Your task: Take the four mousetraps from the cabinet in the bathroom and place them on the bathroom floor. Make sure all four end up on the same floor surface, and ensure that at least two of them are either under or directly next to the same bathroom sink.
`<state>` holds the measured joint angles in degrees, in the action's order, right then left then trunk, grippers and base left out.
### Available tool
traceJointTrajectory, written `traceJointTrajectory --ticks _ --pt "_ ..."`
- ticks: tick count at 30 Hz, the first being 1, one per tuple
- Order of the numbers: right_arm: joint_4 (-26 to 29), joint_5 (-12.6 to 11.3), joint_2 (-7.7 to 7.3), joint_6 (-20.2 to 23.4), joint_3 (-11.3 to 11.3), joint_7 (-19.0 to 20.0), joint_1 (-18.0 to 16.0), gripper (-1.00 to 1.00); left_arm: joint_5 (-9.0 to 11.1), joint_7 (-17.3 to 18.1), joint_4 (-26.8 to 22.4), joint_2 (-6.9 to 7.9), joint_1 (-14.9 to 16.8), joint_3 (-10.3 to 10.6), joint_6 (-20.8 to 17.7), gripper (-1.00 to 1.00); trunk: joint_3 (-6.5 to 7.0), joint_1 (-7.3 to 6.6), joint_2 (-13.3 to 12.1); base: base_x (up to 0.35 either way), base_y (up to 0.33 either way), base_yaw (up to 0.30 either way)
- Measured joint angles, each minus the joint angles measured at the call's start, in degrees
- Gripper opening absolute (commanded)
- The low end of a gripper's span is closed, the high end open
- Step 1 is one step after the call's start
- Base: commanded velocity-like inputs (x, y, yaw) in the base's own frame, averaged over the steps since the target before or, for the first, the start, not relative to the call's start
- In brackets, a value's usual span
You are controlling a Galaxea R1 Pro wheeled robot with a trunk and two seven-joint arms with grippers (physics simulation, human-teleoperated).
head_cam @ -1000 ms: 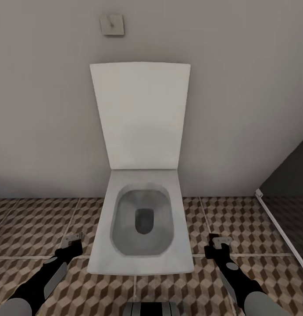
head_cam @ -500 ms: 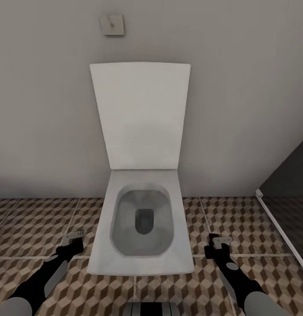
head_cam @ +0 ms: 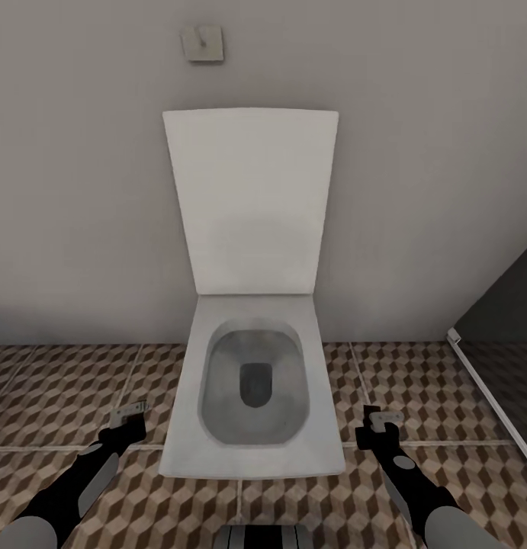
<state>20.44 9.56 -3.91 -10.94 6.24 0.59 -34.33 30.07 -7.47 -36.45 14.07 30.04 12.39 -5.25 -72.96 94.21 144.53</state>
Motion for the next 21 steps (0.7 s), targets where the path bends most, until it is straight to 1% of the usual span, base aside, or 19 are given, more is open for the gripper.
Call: traceJointTrajectory --ticks 11,21 --pt "0.04 0.01 -0.02 0.00 0.00 -0.02 0.00 -1.00 0.00 -0.04 0.02 -0.15 0.00 0.06 0.04 -1.00 0.00 0.00 0.00 0.000 0.000 0.000" --pt "0.09 -0.01 0.00 0.00 0.08 0.00 0.00 -1.00 -0.01 0.14 -0.05 0.44 0.00 -0.20 -0.23 -1.00 0.00 0.00 0.00 0.000 0.000 0.000"
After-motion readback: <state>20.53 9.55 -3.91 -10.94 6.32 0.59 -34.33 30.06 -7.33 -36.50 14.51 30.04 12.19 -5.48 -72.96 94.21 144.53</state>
